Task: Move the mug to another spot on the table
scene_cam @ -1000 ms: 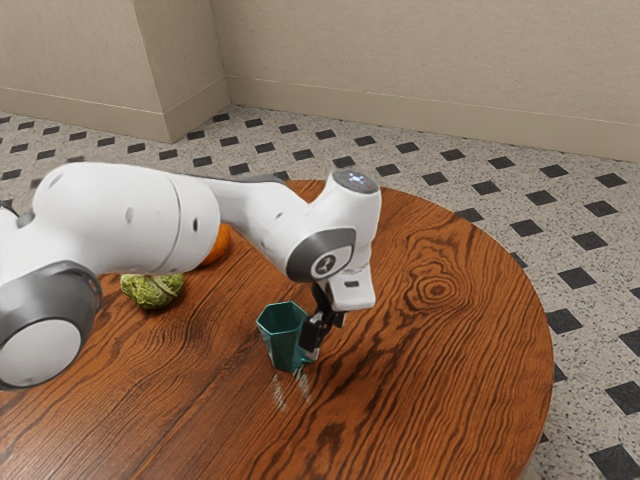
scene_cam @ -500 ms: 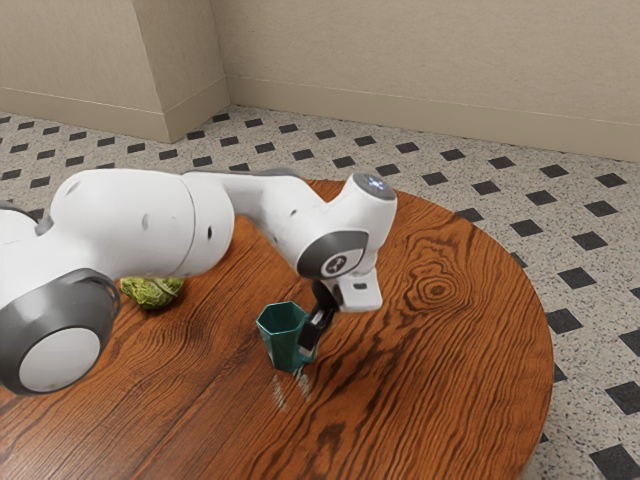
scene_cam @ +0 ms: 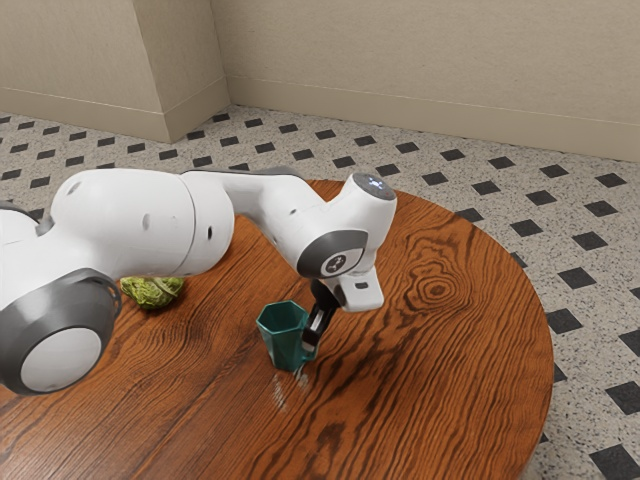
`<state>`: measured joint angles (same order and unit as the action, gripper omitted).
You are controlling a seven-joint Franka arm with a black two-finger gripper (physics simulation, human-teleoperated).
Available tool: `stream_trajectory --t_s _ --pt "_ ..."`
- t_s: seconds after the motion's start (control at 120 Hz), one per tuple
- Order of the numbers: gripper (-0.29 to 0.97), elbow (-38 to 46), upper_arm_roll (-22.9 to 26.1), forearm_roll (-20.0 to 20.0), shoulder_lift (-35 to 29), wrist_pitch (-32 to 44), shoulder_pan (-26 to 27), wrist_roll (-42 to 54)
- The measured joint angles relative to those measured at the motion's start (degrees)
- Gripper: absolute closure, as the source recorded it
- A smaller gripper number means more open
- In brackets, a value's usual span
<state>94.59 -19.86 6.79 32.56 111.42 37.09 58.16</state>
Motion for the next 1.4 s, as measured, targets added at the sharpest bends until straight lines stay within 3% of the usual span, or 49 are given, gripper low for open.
stream_trajectory --t_s 0.733,1.4 --pt "0.62 -2.9 -0.1 9.3 -0.3 -3.6 0.9 -3.0" --pt "0.67 -6.4 0.0 25.6 1.1 -11.8 0.5 -5.3"
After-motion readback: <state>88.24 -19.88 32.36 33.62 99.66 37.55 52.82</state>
